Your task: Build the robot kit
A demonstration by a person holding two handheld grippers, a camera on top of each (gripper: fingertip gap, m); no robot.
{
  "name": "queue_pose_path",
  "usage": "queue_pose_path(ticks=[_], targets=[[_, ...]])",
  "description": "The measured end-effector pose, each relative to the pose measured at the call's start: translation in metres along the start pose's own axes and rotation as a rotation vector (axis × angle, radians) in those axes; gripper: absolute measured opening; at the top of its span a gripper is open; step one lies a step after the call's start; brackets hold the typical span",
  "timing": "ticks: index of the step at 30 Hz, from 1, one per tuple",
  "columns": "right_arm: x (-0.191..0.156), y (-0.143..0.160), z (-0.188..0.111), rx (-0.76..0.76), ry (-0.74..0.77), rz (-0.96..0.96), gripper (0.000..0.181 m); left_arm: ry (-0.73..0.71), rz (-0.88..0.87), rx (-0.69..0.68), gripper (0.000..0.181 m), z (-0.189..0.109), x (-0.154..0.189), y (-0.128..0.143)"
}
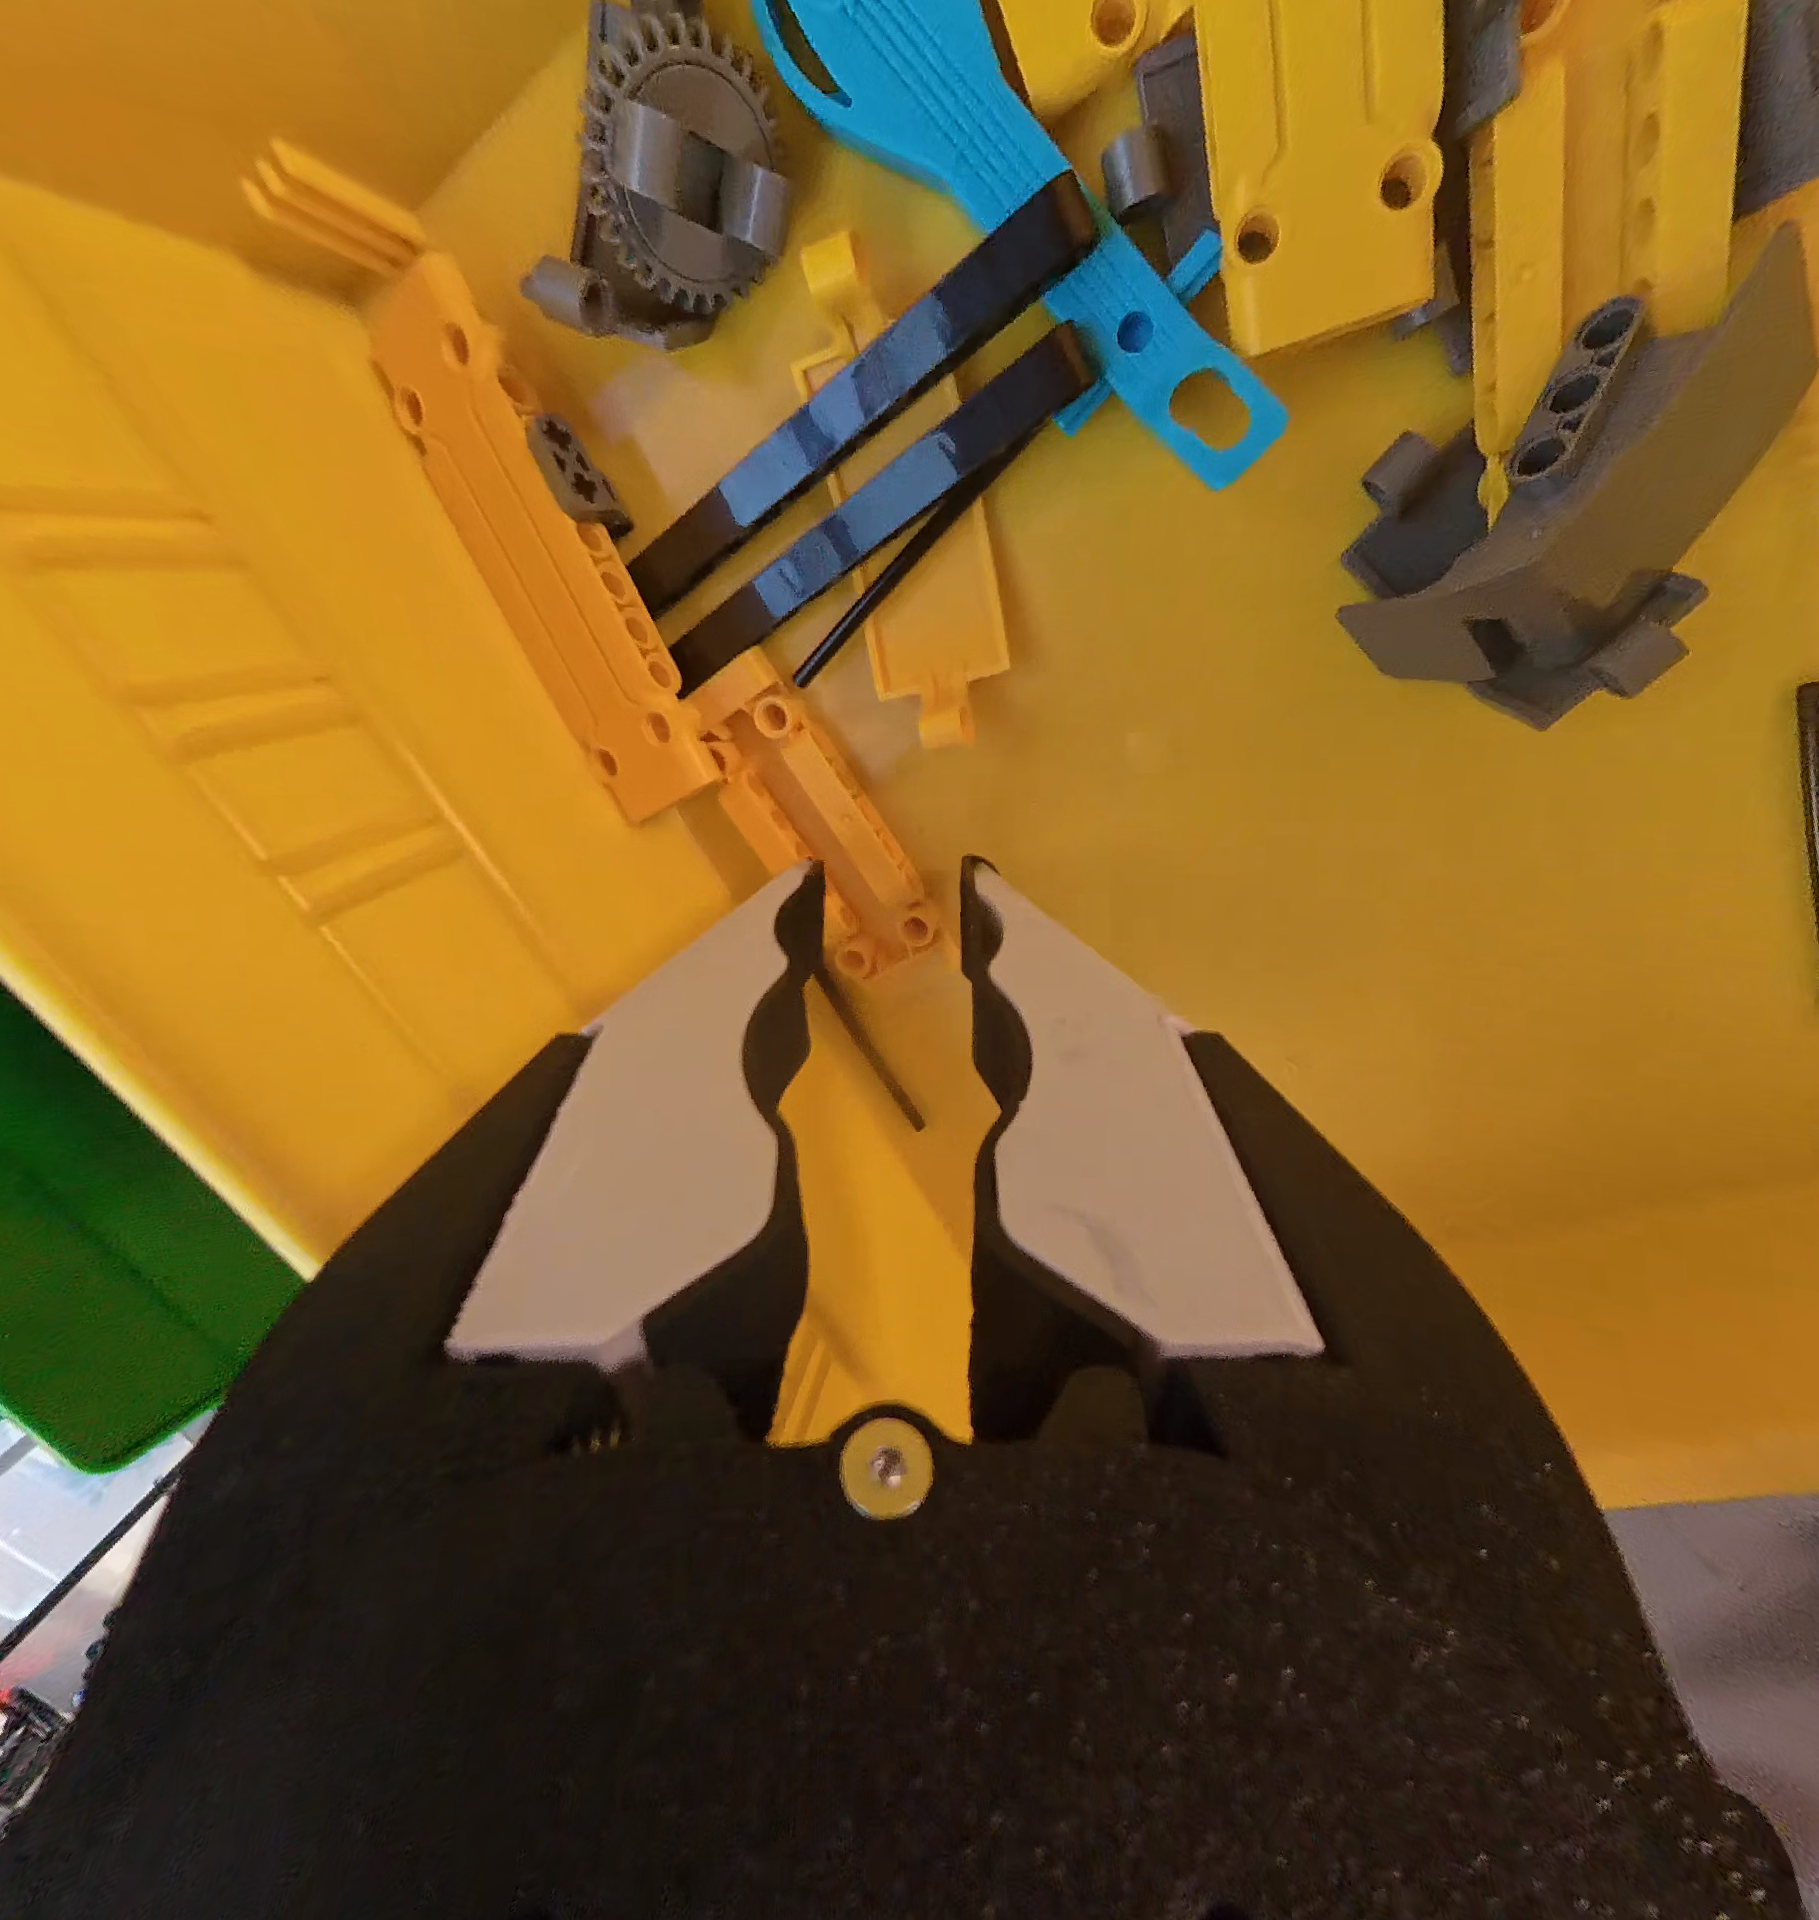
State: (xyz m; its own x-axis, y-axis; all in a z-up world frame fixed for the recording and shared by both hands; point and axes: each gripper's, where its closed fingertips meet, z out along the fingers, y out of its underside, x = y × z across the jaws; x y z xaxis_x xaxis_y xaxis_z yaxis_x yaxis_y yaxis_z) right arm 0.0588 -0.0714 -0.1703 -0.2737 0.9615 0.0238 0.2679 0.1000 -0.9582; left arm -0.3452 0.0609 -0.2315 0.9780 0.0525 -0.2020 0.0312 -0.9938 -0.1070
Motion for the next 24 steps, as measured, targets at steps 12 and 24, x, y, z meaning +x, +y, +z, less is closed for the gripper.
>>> queue_pose_path(ticks=[12, 24], targets=[[-0.002, 0.0, -0.001, 0.0, -0.015, -0.01, 0.017, 0.091, 0.087, 0.015, 0.006, -0.017, 0.019, 0.018], [-0.002, -0.017, 0.006, 0.063, 0.101, -0.122, 0.016, 0.888, 0.118, 0.921, 0.006, -0.219, 0.159, 0.093]])
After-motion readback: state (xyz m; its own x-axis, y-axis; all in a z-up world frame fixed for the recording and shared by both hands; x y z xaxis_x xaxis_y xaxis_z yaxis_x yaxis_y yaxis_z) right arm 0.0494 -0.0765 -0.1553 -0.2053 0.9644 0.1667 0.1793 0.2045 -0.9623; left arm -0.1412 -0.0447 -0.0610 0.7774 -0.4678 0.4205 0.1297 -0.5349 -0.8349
